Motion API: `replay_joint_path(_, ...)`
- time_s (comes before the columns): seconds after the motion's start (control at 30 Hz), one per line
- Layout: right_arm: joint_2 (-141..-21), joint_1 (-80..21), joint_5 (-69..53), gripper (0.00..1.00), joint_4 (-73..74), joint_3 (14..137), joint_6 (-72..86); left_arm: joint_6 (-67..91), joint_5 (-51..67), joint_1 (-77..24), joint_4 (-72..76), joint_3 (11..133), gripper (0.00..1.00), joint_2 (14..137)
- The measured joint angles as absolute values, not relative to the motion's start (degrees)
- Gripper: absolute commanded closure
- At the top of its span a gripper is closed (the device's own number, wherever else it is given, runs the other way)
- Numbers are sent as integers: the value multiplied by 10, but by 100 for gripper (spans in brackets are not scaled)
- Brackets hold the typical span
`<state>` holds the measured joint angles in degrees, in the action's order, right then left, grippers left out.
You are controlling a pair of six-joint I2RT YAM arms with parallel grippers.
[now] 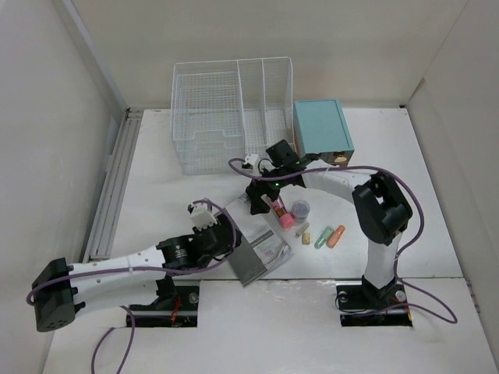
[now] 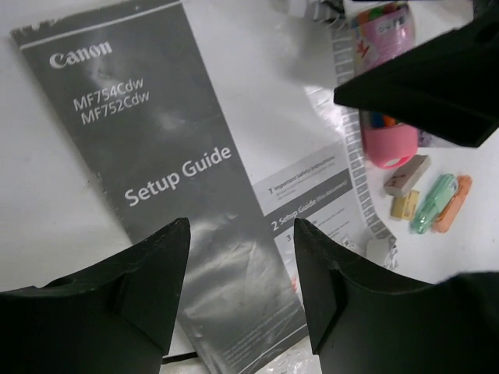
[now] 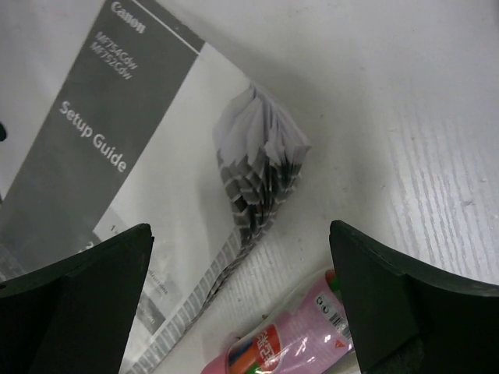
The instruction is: Organize the desk
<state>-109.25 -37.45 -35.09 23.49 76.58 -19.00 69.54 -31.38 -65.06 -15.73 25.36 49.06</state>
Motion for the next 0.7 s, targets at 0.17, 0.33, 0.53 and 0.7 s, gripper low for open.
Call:
replay_joint_path(0.17,-1116,-384,-319,0,215,768,-176,725,-313,-662,-183,246,48,500)
replay_joint_path(0.33,-1135,-384,-317,1,206,769,-170,743,-309,-675,-203,245,48,534)
replay_joint_path(0.53,-1144,-383,-336,15,201,769,-166,768,-307,-708,-218,246,51,613)
replay_joint_path(0.7,-1154,-386,-380,47,206,769,-172,806,-334,-762,-246,296,51,692)
